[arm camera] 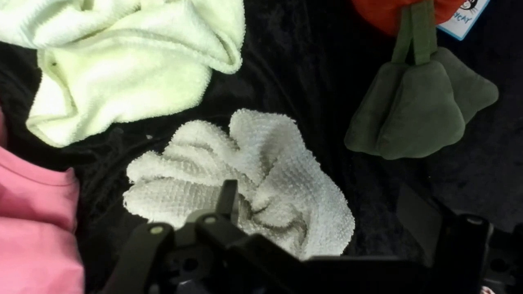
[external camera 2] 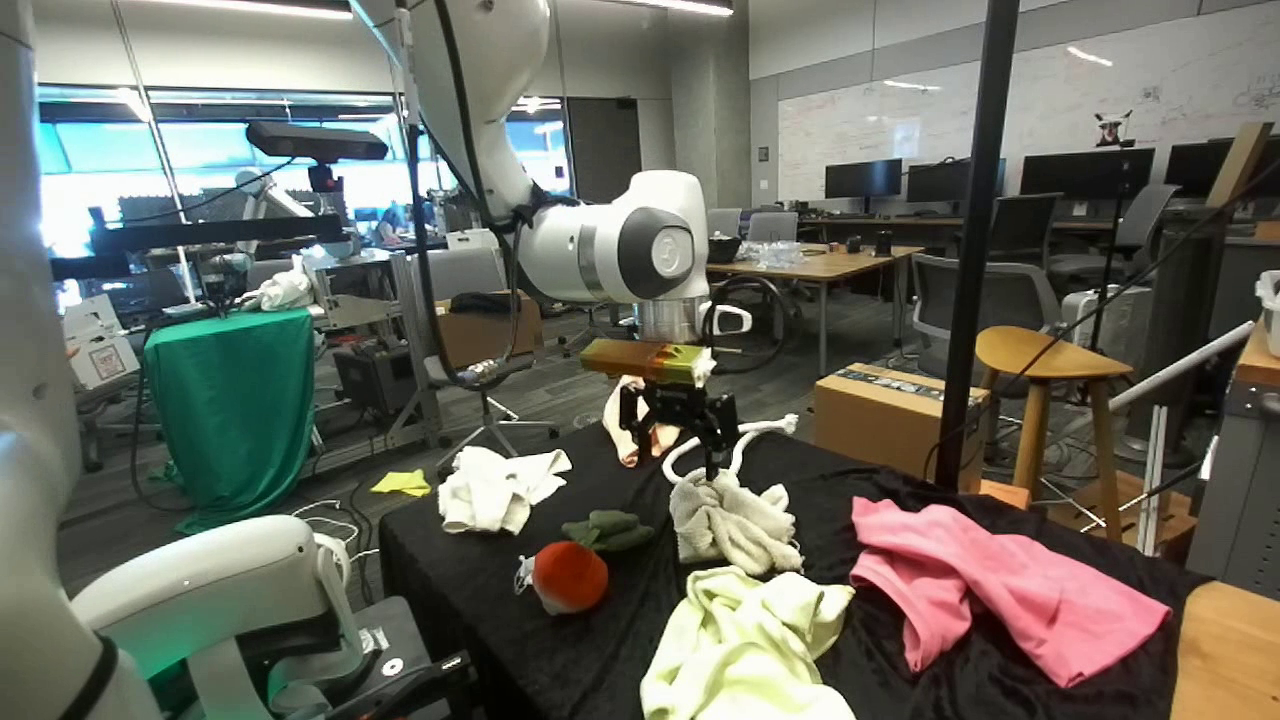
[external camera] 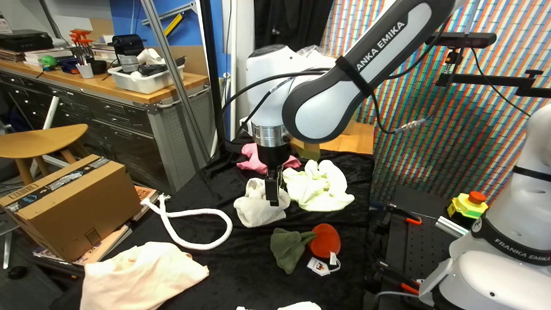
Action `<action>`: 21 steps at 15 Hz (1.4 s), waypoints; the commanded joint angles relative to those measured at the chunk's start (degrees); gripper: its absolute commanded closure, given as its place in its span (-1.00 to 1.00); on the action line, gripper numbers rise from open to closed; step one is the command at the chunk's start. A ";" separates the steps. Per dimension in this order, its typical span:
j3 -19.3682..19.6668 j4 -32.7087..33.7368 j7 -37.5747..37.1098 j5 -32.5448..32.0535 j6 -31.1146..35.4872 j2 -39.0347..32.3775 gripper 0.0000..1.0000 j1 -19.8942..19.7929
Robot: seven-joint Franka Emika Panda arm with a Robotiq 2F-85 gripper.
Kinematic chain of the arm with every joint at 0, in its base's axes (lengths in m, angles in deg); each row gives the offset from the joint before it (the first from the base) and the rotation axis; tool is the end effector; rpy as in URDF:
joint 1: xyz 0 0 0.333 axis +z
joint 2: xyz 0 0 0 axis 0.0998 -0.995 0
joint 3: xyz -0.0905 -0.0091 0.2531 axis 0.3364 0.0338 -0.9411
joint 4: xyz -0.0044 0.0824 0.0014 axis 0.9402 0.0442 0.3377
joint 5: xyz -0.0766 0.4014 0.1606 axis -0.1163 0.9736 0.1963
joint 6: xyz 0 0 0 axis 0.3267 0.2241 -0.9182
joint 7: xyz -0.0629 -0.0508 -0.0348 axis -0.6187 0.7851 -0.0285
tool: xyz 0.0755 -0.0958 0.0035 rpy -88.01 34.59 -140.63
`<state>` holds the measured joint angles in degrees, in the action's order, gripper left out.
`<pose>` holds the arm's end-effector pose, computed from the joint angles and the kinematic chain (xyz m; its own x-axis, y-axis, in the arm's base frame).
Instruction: Pick up the clothes and toy from the table and stack them on each other.
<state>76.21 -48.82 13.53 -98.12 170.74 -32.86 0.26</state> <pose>0.5328 0.1638 0.1681 0.9024 0.4255 -0.0680 0.4290 -0.9020 0.0487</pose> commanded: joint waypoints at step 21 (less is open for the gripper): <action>10.84 3.09 -5.70 -13.01 15.22 -10.92 0.39 7.30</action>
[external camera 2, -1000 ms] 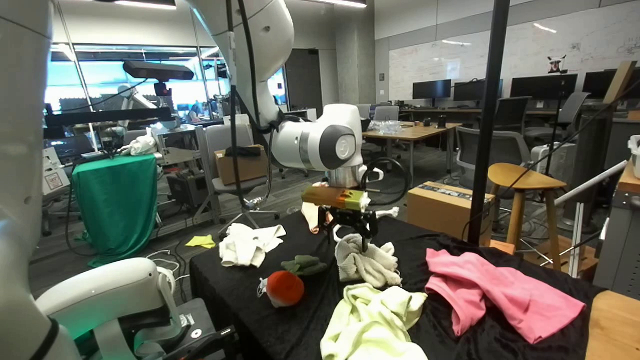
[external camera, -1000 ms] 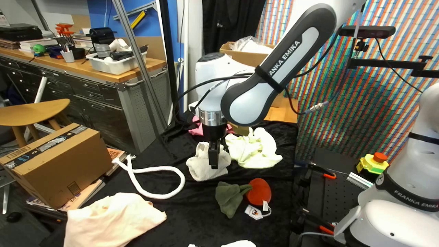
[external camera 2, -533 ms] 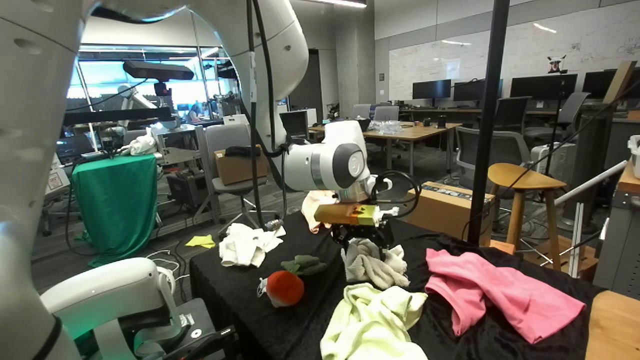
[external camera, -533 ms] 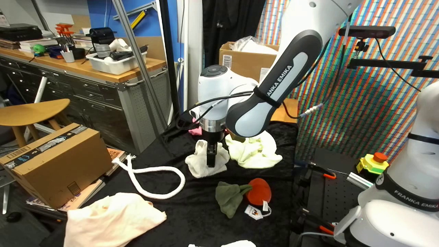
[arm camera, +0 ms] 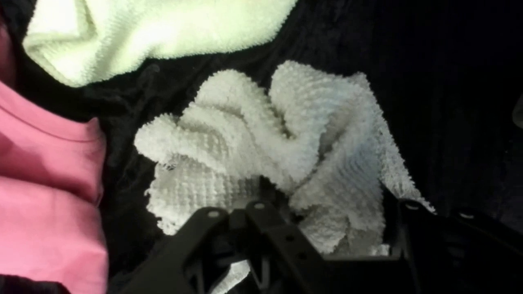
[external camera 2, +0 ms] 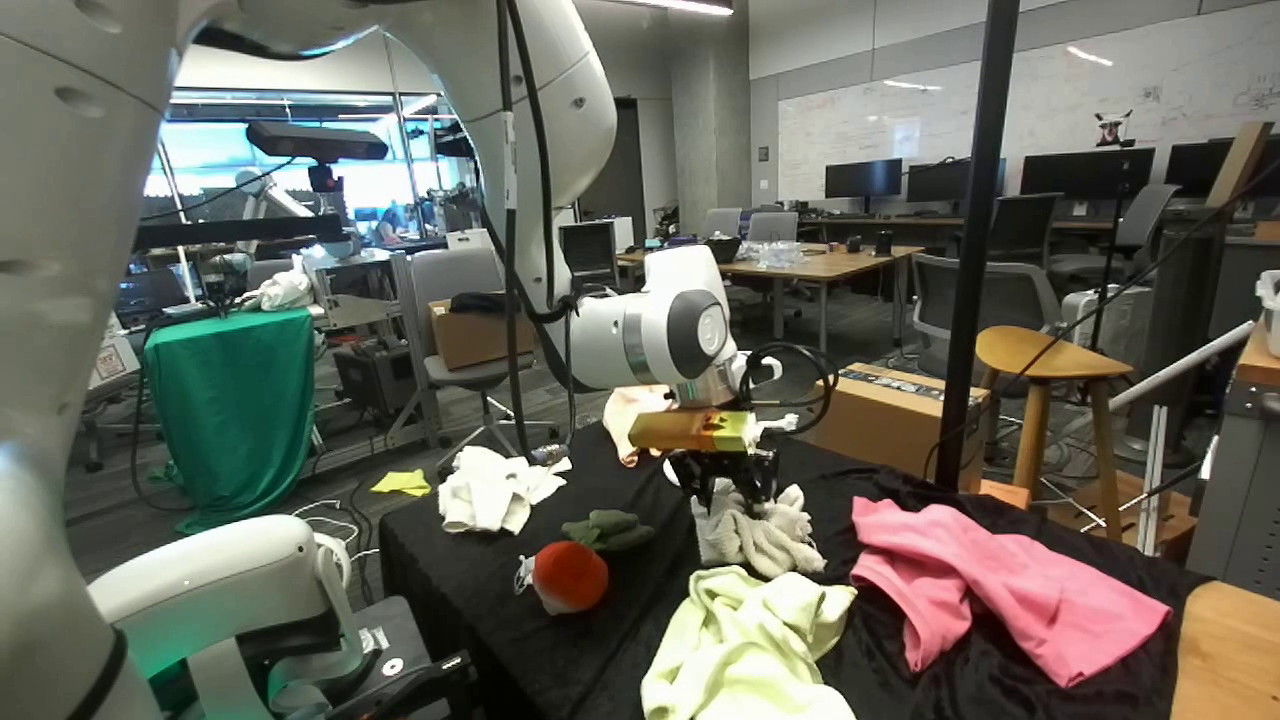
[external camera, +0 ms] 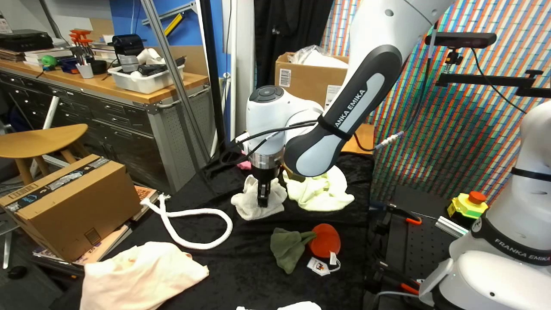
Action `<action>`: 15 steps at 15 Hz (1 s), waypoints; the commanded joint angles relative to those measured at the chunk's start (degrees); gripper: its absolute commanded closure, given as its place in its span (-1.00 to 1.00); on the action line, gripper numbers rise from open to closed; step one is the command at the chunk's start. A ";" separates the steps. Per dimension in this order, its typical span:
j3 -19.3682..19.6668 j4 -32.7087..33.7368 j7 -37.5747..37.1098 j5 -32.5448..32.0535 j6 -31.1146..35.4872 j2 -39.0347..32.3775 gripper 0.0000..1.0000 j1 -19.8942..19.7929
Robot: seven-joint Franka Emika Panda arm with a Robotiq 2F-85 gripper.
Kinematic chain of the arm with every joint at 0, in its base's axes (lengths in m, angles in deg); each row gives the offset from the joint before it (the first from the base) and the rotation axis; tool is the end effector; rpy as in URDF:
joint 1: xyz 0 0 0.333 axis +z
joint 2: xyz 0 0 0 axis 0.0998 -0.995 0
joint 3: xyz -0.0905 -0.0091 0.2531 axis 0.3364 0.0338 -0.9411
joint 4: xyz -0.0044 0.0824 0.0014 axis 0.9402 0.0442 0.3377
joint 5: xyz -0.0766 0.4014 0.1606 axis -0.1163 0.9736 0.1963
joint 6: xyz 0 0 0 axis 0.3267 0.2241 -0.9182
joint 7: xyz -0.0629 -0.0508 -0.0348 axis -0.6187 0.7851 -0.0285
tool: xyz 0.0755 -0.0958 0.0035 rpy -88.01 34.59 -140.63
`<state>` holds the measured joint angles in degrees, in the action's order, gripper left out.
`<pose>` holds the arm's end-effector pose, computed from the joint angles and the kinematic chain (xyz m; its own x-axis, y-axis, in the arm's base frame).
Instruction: Pick up the clothes and toy from the table and stack them on each other.
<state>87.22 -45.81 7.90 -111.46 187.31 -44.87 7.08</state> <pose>0.5544 0.1345 0.0926 0.8752 0.4820 0.0410 0.4674 -0.8644 0.1850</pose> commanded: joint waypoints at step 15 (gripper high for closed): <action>-3.45 -2.02 -5.04 0.54 -0.56 11.53 0.84 2.35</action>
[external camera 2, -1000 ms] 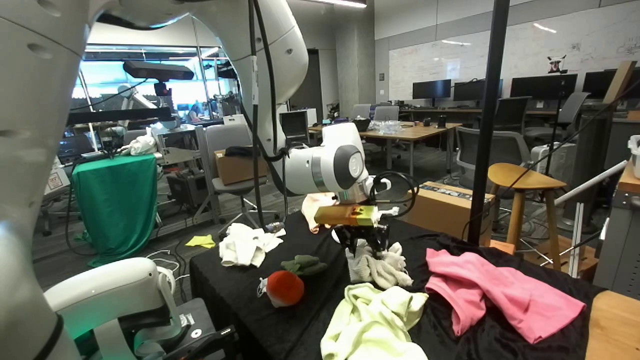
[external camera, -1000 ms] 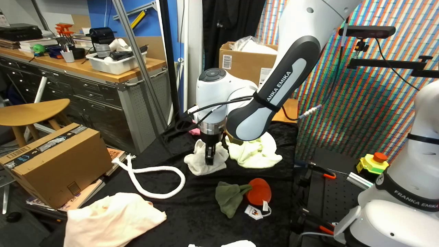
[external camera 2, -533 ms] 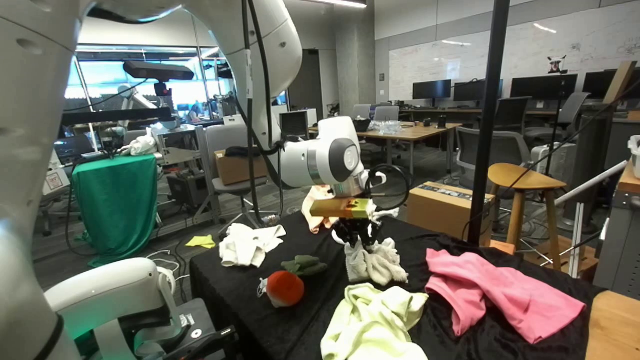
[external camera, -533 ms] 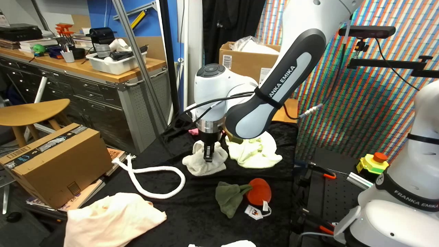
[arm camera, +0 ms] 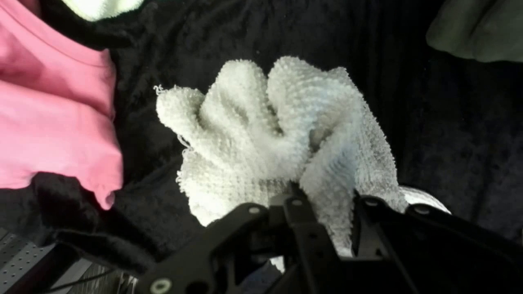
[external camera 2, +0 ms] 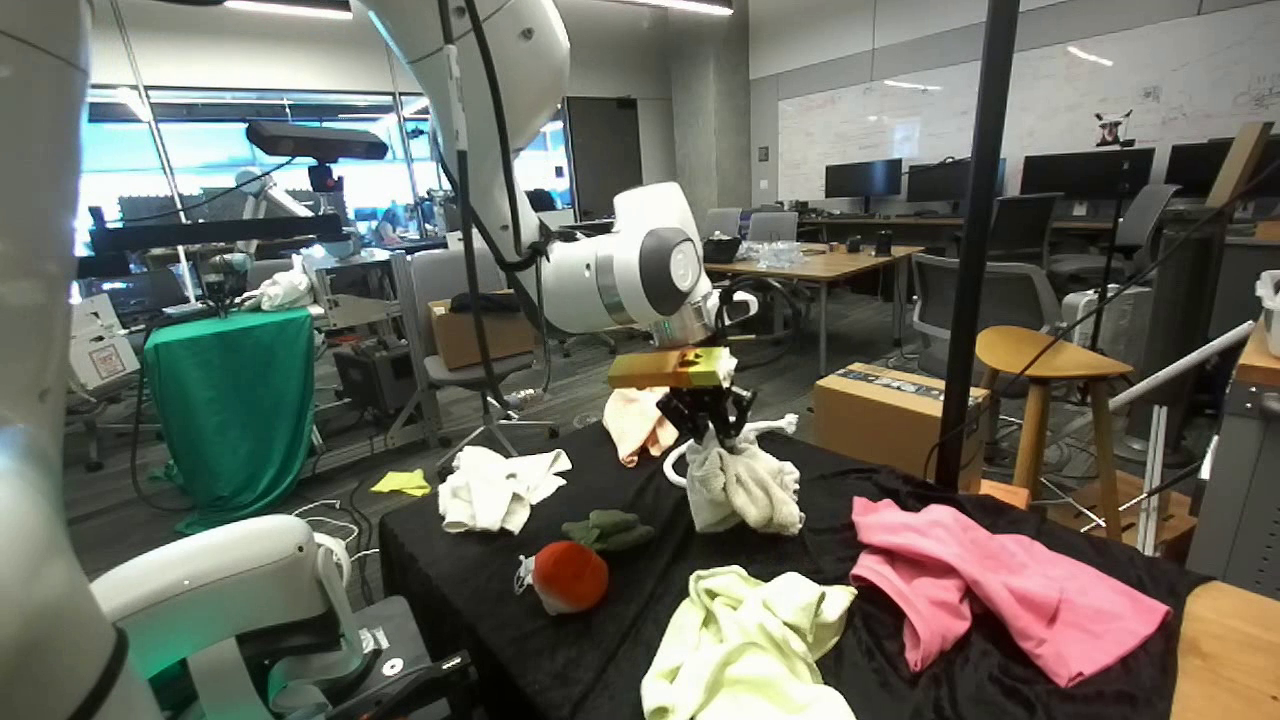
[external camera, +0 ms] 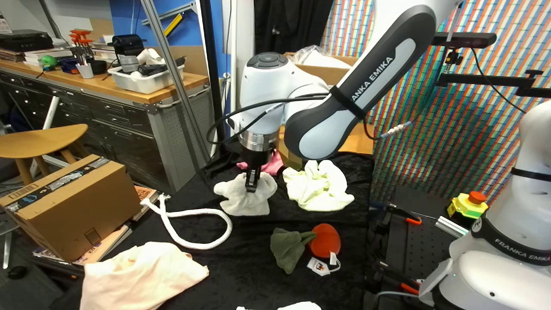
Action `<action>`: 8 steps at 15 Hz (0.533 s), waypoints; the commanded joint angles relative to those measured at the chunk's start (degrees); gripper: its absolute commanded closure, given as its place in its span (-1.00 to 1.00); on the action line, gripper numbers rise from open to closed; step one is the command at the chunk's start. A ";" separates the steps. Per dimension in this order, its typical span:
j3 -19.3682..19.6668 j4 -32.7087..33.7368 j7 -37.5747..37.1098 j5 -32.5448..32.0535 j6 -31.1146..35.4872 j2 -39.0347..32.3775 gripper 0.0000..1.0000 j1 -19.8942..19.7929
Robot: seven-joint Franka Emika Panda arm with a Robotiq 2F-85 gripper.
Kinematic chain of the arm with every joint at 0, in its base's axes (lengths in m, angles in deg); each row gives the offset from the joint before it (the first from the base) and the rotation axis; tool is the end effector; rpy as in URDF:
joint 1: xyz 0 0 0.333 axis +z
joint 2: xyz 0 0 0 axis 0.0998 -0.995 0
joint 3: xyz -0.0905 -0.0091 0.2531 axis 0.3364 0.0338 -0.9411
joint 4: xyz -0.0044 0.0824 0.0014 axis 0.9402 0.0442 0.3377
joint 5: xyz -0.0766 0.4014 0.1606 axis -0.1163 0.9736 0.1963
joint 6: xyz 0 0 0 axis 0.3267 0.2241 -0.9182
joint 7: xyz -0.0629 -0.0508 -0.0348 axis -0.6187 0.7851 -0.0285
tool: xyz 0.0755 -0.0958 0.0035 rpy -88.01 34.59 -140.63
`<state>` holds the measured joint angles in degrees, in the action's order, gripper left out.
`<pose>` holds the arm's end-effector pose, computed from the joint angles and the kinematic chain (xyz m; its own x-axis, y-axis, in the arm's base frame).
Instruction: Pick up the clothes and toy from the table and stack them on each other.
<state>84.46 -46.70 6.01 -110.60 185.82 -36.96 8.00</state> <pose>0.5631 0.1747 0.1644 0.8608 0.4876 0.1458 0.4592 -0.8676 0.1906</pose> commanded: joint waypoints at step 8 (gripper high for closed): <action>-1.69 7.03 -17.44 -4.73 0.60 0.34 0.86 7.75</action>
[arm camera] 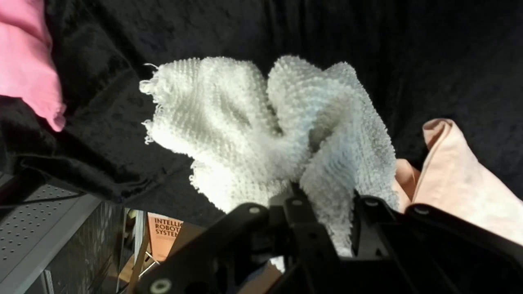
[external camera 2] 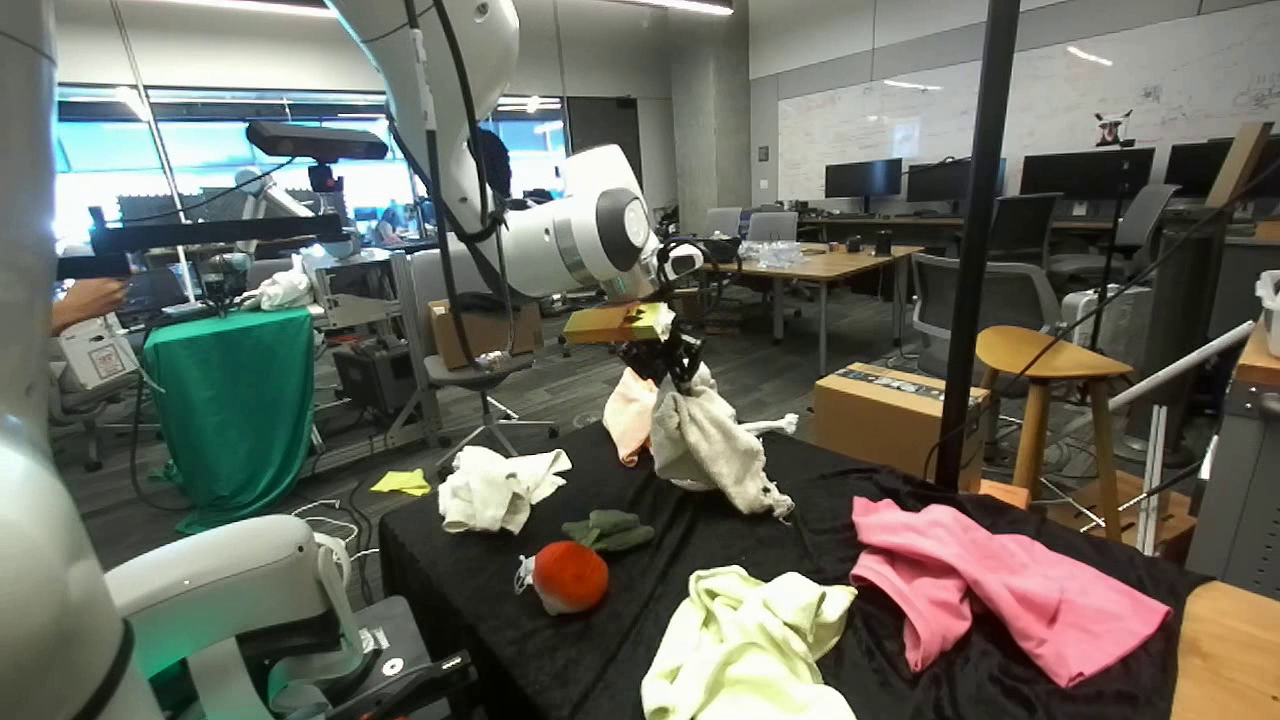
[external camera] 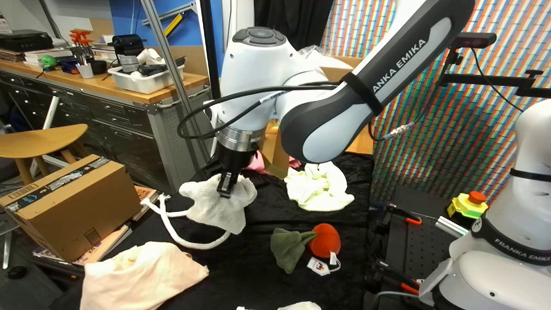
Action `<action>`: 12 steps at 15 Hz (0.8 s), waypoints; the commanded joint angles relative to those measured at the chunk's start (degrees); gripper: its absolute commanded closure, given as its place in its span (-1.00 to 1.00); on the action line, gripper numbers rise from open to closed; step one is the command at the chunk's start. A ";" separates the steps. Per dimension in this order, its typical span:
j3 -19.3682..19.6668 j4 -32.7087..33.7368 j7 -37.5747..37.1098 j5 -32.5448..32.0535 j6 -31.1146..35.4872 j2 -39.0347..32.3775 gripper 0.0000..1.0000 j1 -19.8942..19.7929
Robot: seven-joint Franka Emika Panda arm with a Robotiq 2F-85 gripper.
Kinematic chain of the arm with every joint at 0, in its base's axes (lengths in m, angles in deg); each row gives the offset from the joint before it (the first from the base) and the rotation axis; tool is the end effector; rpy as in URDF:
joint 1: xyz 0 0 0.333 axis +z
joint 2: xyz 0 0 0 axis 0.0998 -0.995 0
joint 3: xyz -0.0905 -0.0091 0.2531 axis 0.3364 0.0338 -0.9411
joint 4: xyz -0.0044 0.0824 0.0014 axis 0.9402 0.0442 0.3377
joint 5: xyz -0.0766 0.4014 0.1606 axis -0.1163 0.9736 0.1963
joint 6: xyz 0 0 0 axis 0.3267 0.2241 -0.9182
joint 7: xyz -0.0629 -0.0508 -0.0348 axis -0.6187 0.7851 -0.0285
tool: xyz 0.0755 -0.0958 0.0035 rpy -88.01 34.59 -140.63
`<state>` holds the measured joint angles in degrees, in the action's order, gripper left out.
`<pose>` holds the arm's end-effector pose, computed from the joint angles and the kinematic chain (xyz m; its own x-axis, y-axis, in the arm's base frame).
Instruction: Pick up the clothes and toy from the table and stack them on each other.
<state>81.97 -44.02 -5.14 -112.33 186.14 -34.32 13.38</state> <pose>0.5563 0.2610 0.2141 0.8509 0.4472 0.2759 0.4151 -0.8940 0.1687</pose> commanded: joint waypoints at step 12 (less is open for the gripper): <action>2.77 12.34 -17.92 -5.67 -2.08 -9.13 -0.38 7.66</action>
<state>85.21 -32.66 -24.83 -120.11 185.70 -43.23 20.98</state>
